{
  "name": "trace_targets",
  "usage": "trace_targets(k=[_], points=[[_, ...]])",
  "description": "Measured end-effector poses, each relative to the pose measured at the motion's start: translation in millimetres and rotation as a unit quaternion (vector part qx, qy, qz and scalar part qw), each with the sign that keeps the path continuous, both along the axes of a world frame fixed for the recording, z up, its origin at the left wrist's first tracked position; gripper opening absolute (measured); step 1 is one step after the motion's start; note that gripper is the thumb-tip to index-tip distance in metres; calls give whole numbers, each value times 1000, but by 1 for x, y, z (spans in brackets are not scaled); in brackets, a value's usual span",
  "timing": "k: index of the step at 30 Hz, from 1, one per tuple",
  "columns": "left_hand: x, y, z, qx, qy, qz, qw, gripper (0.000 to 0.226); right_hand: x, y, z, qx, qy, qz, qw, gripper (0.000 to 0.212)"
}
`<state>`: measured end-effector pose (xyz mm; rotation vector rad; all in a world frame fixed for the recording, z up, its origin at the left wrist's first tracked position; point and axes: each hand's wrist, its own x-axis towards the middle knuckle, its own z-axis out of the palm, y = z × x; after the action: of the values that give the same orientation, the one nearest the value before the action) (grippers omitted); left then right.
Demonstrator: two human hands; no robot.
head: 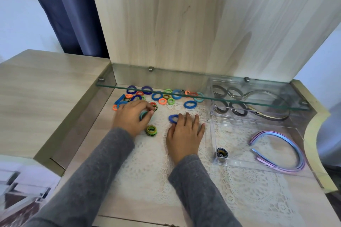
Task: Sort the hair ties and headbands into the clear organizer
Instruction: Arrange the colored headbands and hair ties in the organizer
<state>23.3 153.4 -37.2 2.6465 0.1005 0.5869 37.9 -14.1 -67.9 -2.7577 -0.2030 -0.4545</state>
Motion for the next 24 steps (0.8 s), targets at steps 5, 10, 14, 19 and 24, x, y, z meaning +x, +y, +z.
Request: trace_targets(k=[5, 10, 14, 19, 24], points=[[-36, -4, -11, -31, -81, -42, 995, 14, -2, 0, 1, 6, 7, 5, 1000, 43], [-48, -7, -16, 5, -114, -53, 992, 12, -2, -2, 3, 9, 27, 14, 1000, 46], [-50, -9, -16, 32, -113, -61, 991, 14, -4, -2, 4, 15, 27, 20, 999, 45], [-50, -9, -15, 51, -84, -61, 993, 17, -4, -2, 5, 17, 24, 19, 999, 44], [-51, -9, -15, 60, -63, -64, 994, 18, -4, -1, 4, 20, 15, 17, 1000, 43]])
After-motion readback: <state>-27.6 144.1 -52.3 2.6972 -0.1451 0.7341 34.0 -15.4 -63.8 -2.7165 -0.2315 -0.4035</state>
